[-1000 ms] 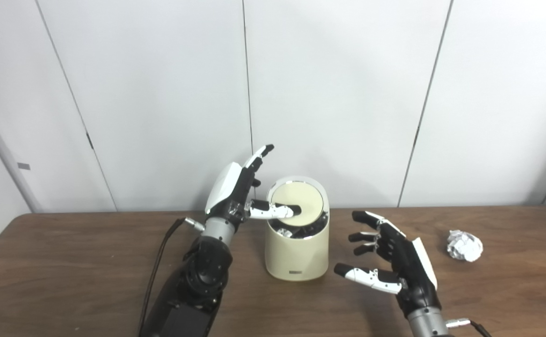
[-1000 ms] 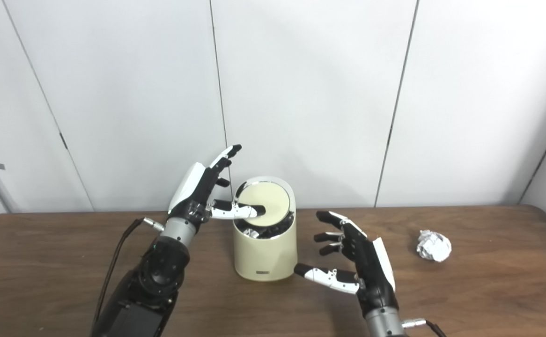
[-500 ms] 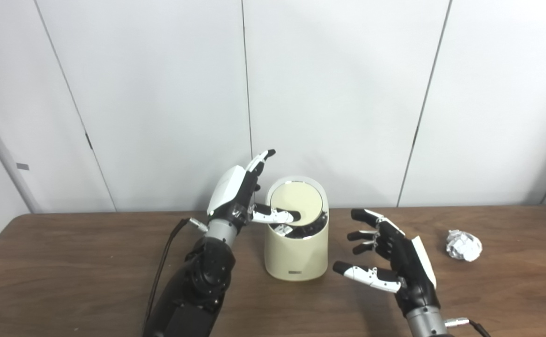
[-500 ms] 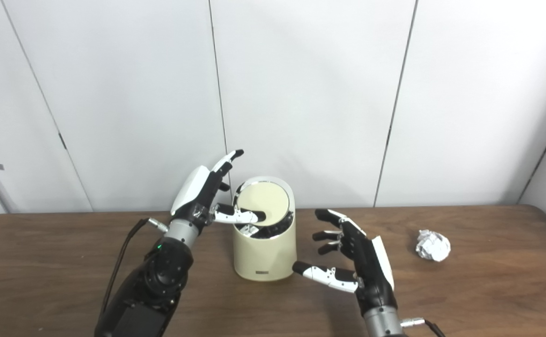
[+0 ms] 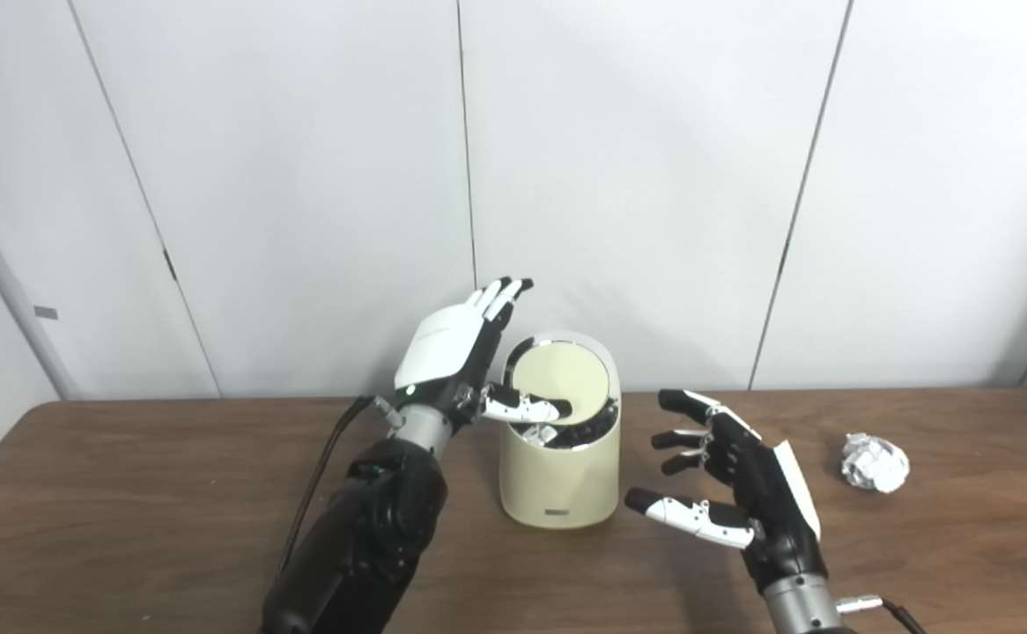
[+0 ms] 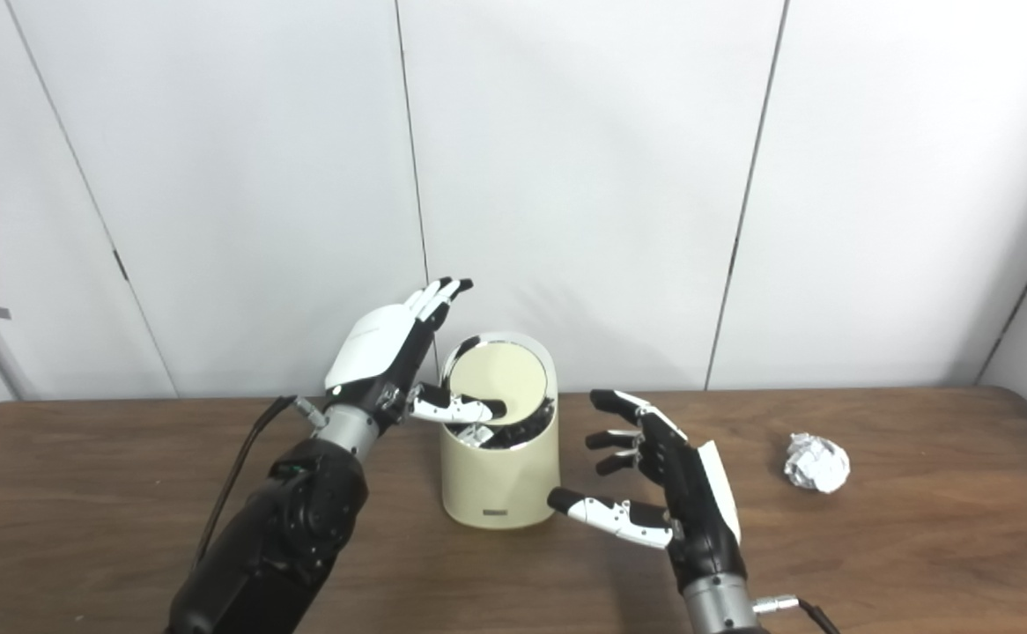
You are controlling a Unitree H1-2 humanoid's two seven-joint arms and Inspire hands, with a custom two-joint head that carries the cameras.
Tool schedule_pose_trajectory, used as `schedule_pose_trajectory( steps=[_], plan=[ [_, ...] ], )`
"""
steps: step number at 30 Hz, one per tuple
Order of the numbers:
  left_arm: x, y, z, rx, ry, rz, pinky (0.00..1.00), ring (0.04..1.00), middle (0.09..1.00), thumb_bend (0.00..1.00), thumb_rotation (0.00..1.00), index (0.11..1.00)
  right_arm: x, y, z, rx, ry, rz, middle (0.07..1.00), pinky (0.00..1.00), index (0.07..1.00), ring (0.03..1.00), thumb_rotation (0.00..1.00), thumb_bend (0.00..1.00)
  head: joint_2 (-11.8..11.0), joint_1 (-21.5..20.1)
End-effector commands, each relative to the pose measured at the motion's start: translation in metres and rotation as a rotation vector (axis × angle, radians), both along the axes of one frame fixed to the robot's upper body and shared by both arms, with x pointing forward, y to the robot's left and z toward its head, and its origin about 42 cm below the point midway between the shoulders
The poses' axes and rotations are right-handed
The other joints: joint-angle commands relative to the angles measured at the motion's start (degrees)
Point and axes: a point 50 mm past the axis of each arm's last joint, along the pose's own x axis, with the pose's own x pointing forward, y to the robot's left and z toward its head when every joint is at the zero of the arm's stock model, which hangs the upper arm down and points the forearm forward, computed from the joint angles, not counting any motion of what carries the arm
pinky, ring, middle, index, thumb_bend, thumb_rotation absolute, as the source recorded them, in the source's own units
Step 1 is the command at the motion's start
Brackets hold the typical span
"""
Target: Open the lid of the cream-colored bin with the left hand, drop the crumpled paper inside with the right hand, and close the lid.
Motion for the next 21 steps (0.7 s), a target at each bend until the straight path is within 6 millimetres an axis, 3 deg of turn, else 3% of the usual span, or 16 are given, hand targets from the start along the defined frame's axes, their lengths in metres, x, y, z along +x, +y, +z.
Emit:
schedule_pose_trajectory(
  steps=[1, 11, 21],
  plan=[
    [0.0024, -0.0088, 0.0172, 0.057, -0.058, -0.003, 0.85, 0.989, 1.000, 1.00, 0.01, 1.000, 0.0005, 0.0050, 0.0198, 0.014, -0.073, 0.009, 0.795, 0.52, 0.739, 0.642, 0.18, 0.76, 0.08, -0.05],
    [0.0031, -0.0124, 0.0116, 0.252, -0.031, -0.001, 0.88, 1.000, 1.000, 0.97, 0.00, 1.000, -0.0011, 0.0037, 0.0216, -0.007, -0.078, 0.012, 0.799, 0.52, 0.744, 0.646, 0.20, 0.75, 0.62, 0.08],
    [0.0053, -0.0066, 0.0075, 0.300, -0.010, 0.004, 0.91, 1.000, 1.000, 0.96, 0.00, 1.000, -0.0011, 0.0039, 0.0221, -0.015, -0.077, 0.012, 0.798, 0.51, 0.744, 0.646, 0.21, 0.75, 0.55, 0.15]
  ],
)
